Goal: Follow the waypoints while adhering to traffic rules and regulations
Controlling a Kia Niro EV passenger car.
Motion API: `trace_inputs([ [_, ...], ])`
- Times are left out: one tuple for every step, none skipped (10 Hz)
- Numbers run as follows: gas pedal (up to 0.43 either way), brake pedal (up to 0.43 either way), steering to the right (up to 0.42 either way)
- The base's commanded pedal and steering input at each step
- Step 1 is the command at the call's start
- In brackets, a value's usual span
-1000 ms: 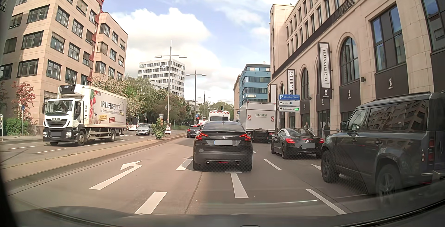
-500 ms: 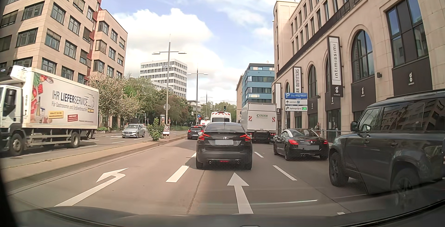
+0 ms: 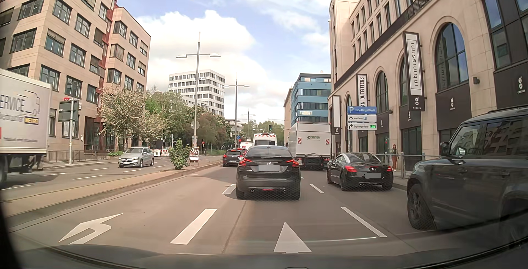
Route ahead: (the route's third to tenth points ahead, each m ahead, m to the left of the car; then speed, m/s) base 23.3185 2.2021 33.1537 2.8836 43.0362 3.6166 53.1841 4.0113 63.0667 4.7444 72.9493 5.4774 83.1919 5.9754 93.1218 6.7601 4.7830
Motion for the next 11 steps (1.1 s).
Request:
trace_inputs([
  [0.228,0.0,-0.019],
  [0.22,0.0,-0.013],
  [0.209,0.0,-0.009],
  [0.189,0.0,-0.006],
  [0.177,0.0,-0.006],
  [0.169,0.0,-0.006],
  [0.157,0.0,-0.006],
  [0.15,0.0,-0.006],
  [0.138,0.0,-0.008],
  [0.13,0.0,-0.008],
  [0.13,0.0,-0.008],
])
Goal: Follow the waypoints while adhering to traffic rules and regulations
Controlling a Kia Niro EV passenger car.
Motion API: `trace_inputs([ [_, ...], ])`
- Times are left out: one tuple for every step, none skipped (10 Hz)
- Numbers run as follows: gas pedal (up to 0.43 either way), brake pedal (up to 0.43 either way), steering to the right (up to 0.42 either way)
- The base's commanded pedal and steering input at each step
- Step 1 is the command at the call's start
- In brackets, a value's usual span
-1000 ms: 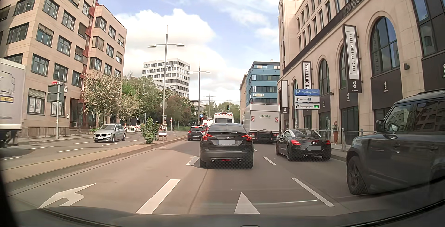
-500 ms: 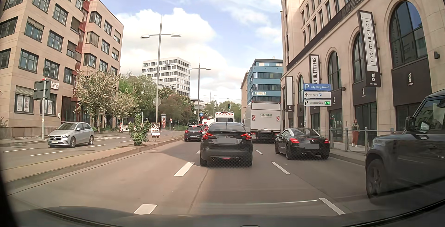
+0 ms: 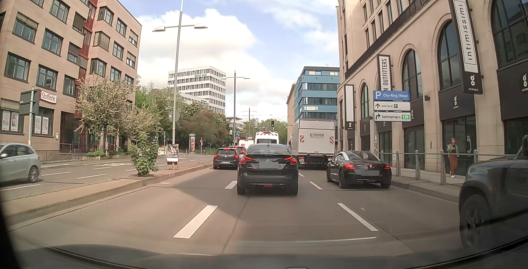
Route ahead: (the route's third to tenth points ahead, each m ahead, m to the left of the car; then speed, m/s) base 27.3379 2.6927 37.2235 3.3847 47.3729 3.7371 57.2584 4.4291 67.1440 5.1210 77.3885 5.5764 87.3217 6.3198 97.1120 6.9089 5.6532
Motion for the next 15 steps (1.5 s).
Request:
trace_inputs([
  [0.13,0.0,-0.008],
  [0.13,0.0,-0.008],
  [0.11,0.0,-0.008],
  [0.067,0.0,-0.008],
  [0.0,0.0,-0.008],
  [0.0,0.0,-0.008],
  [0.0,0.0,-0.008],
  [0.0,0.0,-0.008],
  [0.0,0.0,-0.008],
  [0.0,0.0,-0.008],
  [0.008,0.0,-0.008],
  [0.028,0.0,-0.007],
  [0.028,0.0,-0.007],
  [0.039,0.0,-0.007],
  [0.039,0.0,-0.006],
])
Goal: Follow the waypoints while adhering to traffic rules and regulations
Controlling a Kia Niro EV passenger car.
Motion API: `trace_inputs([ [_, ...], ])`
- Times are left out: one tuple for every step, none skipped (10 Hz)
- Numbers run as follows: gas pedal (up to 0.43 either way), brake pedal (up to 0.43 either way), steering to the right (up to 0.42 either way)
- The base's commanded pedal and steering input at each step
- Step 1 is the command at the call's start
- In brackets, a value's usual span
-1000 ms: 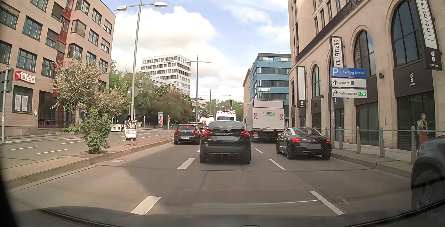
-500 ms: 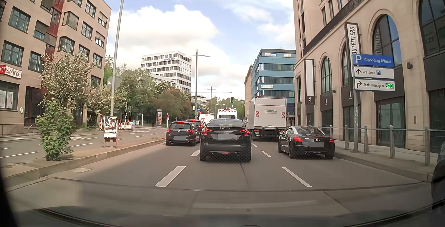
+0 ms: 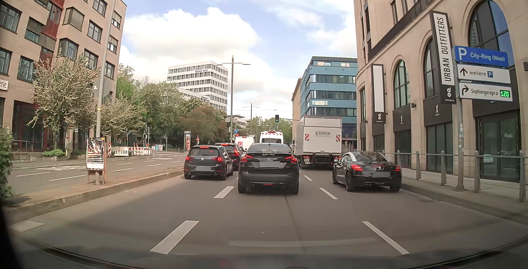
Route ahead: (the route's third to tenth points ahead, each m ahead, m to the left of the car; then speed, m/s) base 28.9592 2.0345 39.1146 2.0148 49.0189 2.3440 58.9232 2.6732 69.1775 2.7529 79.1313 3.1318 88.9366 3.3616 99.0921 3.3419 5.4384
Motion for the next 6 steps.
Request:
trace_inputs([
  [0.039,0.0,-0.002],
  [0.047,0.0,0.0],
  [0.059,0.0,0.001],
  [0.079,0.0,0.0],
  [0.079,0.0,-0.001],
  [0.079,0.0,-0.002],
])
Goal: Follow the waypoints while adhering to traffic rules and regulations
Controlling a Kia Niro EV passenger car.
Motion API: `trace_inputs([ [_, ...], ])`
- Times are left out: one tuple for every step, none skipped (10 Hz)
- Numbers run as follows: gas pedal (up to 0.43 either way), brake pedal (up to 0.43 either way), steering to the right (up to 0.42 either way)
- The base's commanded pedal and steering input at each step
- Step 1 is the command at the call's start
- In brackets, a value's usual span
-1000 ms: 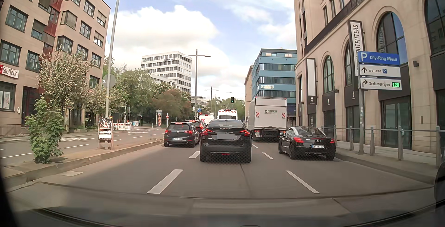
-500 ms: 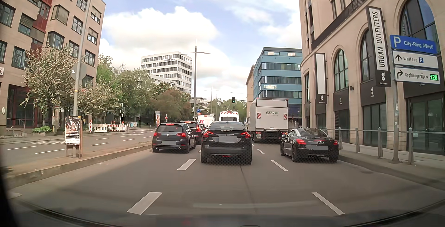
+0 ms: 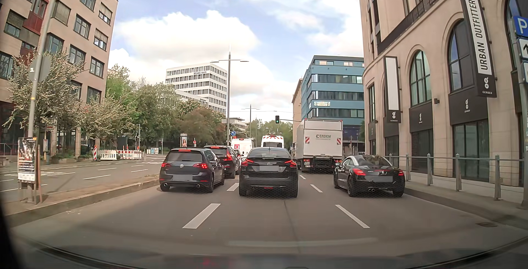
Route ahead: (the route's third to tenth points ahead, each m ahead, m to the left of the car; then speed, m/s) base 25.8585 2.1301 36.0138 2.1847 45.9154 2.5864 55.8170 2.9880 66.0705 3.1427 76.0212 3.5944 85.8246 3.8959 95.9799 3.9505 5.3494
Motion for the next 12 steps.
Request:
trace_inputs([
  [0.087,0.0,-0.002],
  [0.087,0.0,-0.002],
  [0.087,0.0,-0.002],
  [0.098,0.0,-0.002],
  [0.11,0.0,-0.002],
  [0.11,0.0,-0.002],
  [0.118,0.0,-0.002],
  [0.13,0.0,-0.002],
  [0.138,0.0,-0.002],
  [0.138,0.0,0.0],
  [0.138,0.0,0.001],
  [0.138,0.0,0.002],
])
